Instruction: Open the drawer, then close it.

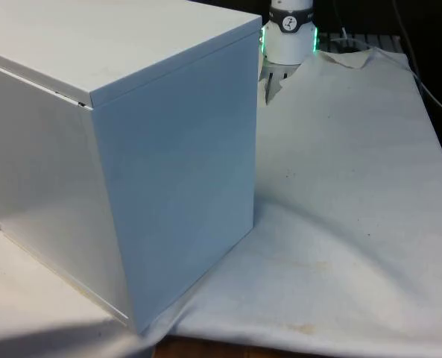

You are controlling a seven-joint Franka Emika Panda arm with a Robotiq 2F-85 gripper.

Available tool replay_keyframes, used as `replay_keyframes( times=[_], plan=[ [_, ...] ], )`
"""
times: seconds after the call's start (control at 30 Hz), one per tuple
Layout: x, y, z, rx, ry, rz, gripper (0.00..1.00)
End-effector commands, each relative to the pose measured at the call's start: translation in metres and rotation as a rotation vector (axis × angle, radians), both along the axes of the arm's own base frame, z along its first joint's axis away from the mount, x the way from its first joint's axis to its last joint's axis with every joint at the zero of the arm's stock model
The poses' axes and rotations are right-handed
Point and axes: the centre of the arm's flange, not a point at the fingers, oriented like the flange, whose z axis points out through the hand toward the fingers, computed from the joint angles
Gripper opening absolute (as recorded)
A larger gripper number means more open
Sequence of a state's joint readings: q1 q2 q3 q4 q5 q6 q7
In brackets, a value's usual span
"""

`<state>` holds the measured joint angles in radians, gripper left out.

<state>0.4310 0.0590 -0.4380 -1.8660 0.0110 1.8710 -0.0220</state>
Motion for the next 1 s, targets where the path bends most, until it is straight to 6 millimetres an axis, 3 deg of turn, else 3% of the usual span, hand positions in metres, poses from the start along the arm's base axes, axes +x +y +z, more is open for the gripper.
replay_keyframes(
  times=[0.0,0.57,0.97],
  plan=[
    [0.001,0.0,-0.001,-0.001,-0.002,0.0,1.0],
    [-0.011,-0.014,0.003,-0.053,-0.033,0.069,1.0],
    [-0.007,-0.024,0.005,-0.051,-0.102,0.11,1.0]
  ],
)
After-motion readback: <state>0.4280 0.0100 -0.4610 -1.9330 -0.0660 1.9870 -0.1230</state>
